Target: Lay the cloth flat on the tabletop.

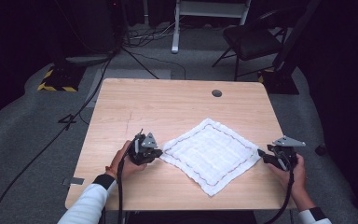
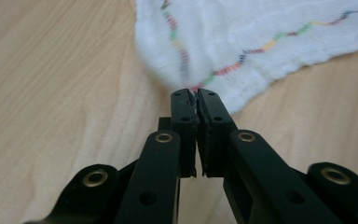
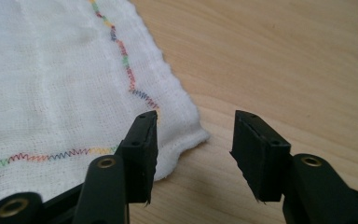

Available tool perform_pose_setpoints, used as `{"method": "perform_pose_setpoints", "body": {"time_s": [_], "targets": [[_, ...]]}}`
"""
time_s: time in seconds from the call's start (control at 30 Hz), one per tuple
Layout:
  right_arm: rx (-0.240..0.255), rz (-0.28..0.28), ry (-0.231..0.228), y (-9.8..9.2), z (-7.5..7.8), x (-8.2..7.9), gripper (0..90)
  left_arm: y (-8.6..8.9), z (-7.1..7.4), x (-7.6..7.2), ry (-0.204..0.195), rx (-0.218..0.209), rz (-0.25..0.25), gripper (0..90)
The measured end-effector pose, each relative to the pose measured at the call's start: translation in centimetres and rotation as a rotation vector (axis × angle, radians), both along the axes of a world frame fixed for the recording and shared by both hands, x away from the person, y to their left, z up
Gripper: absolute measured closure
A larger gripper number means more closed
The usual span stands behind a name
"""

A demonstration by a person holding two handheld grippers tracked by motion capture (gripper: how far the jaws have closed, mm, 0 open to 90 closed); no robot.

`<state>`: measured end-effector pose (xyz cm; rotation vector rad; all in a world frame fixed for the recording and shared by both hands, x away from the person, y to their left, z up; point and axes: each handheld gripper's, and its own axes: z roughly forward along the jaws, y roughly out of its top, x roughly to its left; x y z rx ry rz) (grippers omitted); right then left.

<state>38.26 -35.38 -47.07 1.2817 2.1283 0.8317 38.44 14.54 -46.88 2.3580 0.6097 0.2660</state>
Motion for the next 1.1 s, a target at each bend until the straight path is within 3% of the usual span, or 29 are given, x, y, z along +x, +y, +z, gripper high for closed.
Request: {"method": "perform_pose_setpoints", "body": {"time_s": [0.07,0.2,0.33,0.43,0.57,0.63,0.7,0.73,0.8,0.9,0.97,1.1], "targets": [[0.019,0.075,-0.013,0.4,0.4,-0.4,46.1,0.4,0.1,-0.7,-0.001,-0.008,-0.002,84.7],[0.018,0.133,-0.005,1.8,0.5,-0.8,46.4,0.5,0.2,-1.1,-0.03,-0.009,0.016,69.9],[-0.01,0.177,0.017,2.8,0.2,-1.0,52.9,-1.0,0.7,0.2,-0.044,-0.049,0.032,50.5],[-0.03,0.194,0.012,3.6,-0.1,-1.0,57.0,-3.4,1.3,1.8,-0.056,-0.062,0.007,44.9],[-0.046,0.181,0.043,3.9,-1.0,-0.5,61.1,-6.7,1.6,4.6,-0.06,-0.052,0.008,45.2],[-0.048,0.158,0.058,3.7,-1.4,-0.2,62.8,-8.5,1.1,6.3,-0.06,-0.025,0.004,46.8],[-0.037,0.147,0.064,3.3,-1.7,0.1,61.6,-9.7,0.4,7.3,-0.033,-0.011,-0.001,49.5],[-0.037,0.145,0.063,3.2,-1.7,0.2,61.1,-10.5,-0.1,7.7,-0.029,0.018,-0.015,51.4],[-0.072,0.136,0.045,3.2,-1.7,0.4,61.9,-11.5,-1.0,8.0,-0.06,0.085,-0.008,53.6],[-0.067,0.126,0.045,3.2,-1.7,1.1,62.9,-11.6,-1.6,8.2,-0.039,0.086,0.002,58.0],[-0.082,0.125,0.042,3.2,-1.7,1.6,63.8,-11.2,-1.7,8.2,-0.029,0.069,0.0,62.0],[-0.108,0.114,0.023,3.4,-1.7,2.9,64.9,-10.3,-1.7,7.8,-0.025,0.073,-0.015,73.3]]}}
